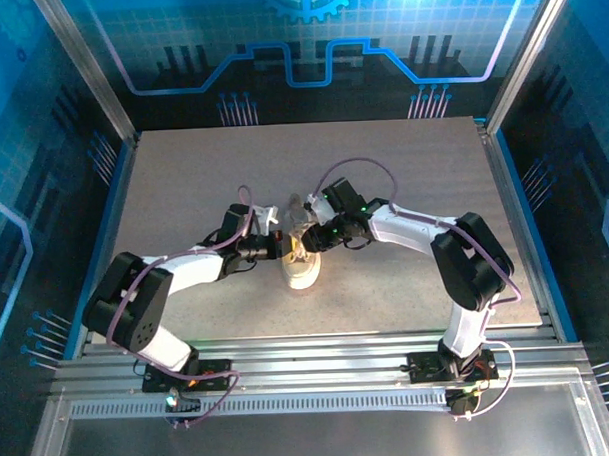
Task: Tie the shoes
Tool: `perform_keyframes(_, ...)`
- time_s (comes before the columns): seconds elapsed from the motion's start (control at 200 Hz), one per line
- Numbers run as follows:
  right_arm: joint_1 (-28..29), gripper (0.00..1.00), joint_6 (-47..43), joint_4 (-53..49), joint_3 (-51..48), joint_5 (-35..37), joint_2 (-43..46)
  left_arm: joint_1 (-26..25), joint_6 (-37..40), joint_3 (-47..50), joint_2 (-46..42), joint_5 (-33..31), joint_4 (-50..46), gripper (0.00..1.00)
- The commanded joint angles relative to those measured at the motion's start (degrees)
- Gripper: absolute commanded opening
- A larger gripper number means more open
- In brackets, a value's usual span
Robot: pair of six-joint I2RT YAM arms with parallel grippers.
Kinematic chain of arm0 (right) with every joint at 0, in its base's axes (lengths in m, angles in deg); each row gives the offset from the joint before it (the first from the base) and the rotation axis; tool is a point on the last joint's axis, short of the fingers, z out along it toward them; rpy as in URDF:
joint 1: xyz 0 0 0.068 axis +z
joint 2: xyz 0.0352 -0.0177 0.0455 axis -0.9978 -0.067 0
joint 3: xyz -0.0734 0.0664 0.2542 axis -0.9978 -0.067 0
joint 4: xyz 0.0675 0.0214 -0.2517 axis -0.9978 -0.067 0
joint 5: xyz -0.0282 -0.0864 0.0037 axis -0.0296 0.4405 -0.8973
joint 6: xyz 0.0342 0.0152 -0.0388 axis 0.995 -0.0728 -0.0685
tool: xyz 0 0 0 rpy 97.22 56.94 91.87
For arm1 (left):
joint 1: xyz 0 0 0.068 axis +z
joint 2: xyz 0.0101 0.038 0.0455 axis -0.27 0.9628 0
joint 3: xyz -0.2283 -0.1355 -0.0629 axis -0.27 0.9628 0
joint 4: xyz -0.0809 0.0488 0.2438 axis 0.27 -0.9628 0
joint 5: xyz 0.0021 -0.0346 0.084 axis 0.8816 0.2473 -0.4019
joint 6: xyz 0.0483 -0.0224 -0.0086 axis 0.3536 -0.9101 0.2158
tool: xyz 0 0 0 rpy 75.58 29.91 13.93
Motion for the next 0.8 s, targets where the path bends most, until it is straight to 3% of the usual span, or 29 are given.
perform_keyframes(0.0,0.17,0.18,1.12,3.21,-1.29,-0.13,0.65,-0.31,3.93,-1.44,-4.79,-2.7,-4.72,0.0)
perform_keyframes(0.1,-0.5,0.1,2.23,4.94,-3.09,-0.74,2.04,-0.33,6.62,-2.72,-7.3,-4.07,-8.96,0.0)
perform_keyframes(0.265,-1.37,0.1,3.27,6.22,-5.43,-2.56,3.71,-0.32,12.32,-5.91,-9.62,-6.38,-17.08,0.0)
perform_keyframes(0.435,-1.73,0.02,3.48,7.01,-7.46,-3.42,5.05,-0.33,17.18,-9.52,-9.09,-8.63,-24.18,0.0)
perform_keyframes(0.795,-2.0,0.08,2.67,6.61,-6.94,-7.13,3.27,-0.33,17.59,-14.39,-6.78,-3.49,-29.29,0.0)
